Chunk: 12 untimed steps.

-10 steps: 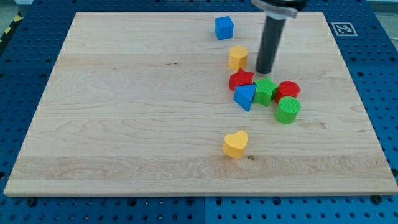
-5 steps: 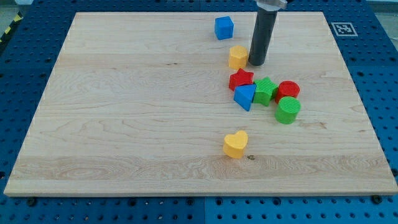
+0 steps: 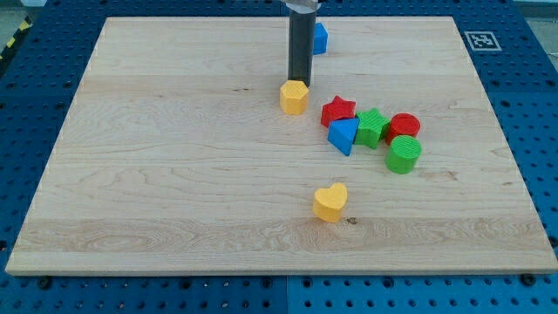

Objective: Push yellow hexagon closer to yellow heart

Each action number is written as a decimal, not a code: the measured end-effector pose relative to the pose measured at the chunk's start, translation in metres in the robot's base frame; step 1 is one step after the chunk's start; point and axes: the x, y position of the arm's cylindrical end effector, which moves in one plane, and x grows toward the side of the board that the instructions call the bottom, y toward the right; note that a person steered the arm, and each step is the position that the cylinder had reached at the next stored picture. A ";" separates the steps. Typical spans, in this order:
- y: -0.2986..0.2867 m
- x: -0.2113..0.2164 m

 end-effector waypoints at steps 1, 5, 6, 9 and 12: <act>0.030 0.000; -0.029 0.010; -0.035 0.029; -0.030 0.095; -0.020 0.052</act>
